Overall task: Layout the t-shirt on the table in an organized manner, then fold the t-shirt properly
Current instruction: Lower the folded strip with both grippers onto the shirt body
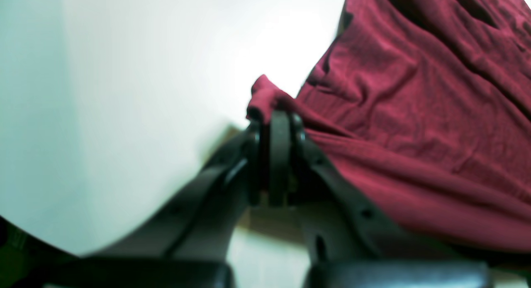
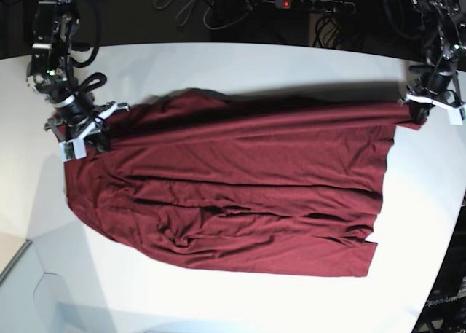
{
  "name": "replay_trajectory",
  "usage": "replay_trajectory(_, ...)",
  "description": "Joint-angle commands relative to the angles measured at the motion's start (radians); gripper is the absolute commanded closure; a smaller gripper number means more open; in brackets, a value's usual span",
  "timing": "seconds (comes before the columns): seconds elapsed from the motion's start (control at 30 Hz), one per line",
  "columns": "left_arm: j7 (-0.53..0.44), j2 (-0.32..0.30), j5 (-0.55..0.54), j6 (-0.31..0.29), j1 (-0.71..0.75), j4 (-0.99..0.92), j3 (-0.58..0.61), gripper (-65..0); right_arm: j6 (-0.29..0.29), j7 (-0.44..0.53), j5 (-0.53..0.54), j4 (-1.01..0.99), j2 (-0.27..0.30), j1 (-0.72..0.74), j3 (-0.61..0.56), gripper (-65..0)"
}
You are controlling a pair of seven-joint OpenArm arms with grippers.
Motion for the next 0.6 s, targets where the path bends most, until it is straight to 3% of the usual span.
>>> replay_trajectory(0.0,-0.026,-0.016,-0.006,-0.002,-0.005,0.014,-0.009,-0.1,-0.006,0.026,0.004,0.011,0.015,0.013,0.004,0.0)
replay_trajectory(0.1,0.003,-0.016,-0.006,-0.002,-0.018,0.014,-0.009,-0.1,-0.006,0.026,0.004,0.005,0.015,0.022,0.004,0.0)
replay_trajectory(0.33,0.232,-0.016,-0.008,-0.002,-0.099,0.031,-0.013,-0.1,-0.006,0.028,0.004,0.005,0.015,0.024,0.001,0.0)
replay_trajectory(0.57,0.255,-0.01,-0.008,-0.002,-0.151,0.045,-0.01,-0.2,-0.006,0.028,0.004,0.005,0.015,0.032,0.001,0.0)
